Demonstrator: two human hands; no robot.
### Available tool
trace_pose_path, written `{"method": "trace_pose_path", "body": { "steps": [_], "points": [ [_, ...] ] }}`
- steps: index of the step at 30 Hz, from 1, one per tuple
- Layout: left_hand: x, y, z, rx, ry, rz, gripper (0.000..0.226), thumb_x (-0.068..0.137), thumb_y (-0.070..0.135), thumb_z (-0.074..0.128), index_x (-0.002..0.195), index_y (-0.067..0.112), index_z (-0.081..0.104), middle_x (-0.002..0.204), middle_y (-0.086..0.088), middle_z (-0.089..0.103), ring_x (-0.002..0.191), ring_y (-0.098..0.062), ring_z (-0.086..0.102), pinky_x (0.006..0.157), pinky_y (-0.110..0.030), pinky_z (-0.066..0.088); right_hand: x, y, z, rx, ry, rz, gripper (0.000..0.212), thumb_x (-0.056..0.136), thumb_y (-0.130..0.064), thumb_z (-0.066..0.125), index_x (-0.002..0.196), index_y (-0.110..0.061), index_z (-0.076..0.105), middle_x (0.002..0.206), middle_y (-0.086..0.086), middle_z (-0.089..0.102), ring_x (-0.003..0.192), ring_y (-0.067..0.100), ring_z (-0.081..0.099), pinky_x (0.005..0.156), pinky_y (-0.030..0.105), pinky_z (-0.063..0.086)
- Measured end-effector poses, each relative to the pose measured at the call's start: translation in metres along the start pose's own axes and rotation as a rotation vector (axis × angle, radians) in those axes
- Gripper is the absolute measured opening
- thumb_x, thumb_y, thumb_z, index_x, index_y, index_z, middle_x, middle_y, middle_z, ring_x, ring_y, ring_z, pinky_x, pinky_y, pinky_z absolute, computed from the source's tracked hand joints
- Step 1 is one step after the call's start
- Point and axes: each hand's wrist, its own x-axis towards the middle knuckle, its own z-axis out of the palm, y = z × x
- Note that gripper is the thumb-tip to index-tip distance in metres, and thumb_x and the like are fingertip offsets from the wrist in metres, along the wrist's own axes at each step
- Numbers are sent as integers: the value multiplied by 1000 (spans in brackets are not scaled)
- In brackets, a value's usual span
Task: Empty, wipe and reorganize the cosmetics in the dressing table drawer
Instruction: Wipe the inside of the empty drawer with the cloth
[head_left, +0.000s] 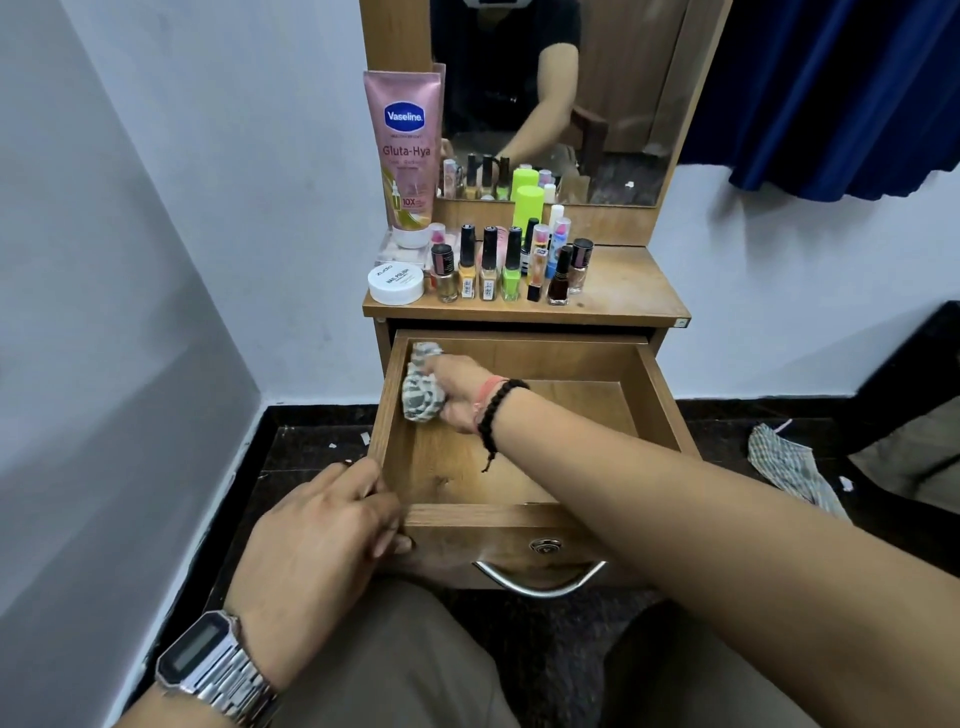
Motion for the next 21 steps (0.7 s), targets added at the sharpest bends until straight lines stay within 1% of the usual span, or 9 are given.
{"method": "trace_pose_path", "body": {
  "steps": [2, 3, 5, 7, 10, 11, 13, 17, 21],
  "points": [
    [0, 0, 0, 7, -1, -3, 49, 55, 32, 85, 54, 25, 37, 68, 13, 46, 61, -9, 49, 48, -12, 7, -4, 2, 15, -121, 35, -27, 9, 97, -7, 47, 97, -6, 55, 75, 6, 55, 59, 15, 53, 52, 16, 48],
    [-1, 0, 1, 10, -1, -2, 46, 55, 32, 85, 54, 24, 39, 68, 13, 46, 61, -9, 49, 48, -14, 9, -6, 4, 17, -158, 56, -40, 11, 95, -6, 49, 103, -5, 55, 72, 5, 52, 56, 14, 51, 45, 14, 42],
    [-1, -1, 2, 15, 4, 1, 44, 56, 32, 85, 54, 24, 42, 69, 13, 46, 61, -9, 49, 49, -16, 11, -9, 9, 9, -233, 31, -60, 18, 89, -2, 56, 106, -4, 54, 77, 10, 56, 57, 16, 53, 48, 18, 46],
    [-1, 0, 1, 30, 3, 0, 43, 55, 34, 85, 54, 24, 44, 69, 13, 46, 61, -9, 48, 47, -15, 9, -13, 12, -7, -580, -30, -210, 25, 82, -8, 66, 102, -11, 53, 94, 12, 62, 68, 20, 60, 56, 27, 53],
    [0, 0, 0, 48, 2, -10, 42, 55, 36, 85, 53, 23, 45, 69, 14, 47, 61, -8, 48, 50, -8, 3, 0, 8, -37, -1648, -51, -1054, 40, 82, -14, 66, 120, -14, 52, 118, 8, 57, 100, 25, 56, 78, 37, 53],
    [0, 1, 0, 42, -1, -14, 42, 55, 36, 85, 53, 23, 45, 69, 14, 47, 61, -8, 48, 51, -8, 3, 3, 2, -45, -1859, -110, -1273, 35, 87, -11, 58, 122, -12, 54, 122, 9, 56, 105, 26, 54, 79, 37, 52],
    [0, 1, 0, 27, -4, -18, 43, 55, 34, 85, 53, 23, 44, 69, 14, 47, 61, -9, 48, 51, -7, 4, 13, -10, -62, -2106, -175, -1501, 35, 93, -9, 38, 119, -12, 61, 126, 9, 59, 110, 26, 57, 77, 34, 51],
    [1, 2, -2, 35, -9, -22, 44, 51, 34, 86, 51, 23, 44, 67, 14, 48, 59, -9, 49, 51, -7, 2, 25, -17, -87, -2638, -106, -1466, 56, 93, -13, 20, 127, -24, 62, 140, -3, 55, 125, 15, 54, 81, 23, 49],
    [1, 2, -3, 29, -8, -18, 47, 52, 35, 87, 51, 23, 42, 67, 14, 47, 59, -10, 50, 51, -7, 3, 31, -13, -91, -2684, -83, -1314, 50, 97, -14, 23, 136, -21, 55, 150, -4, 43, 133, 16, 45, 85, 26, 47]
  ]
}}
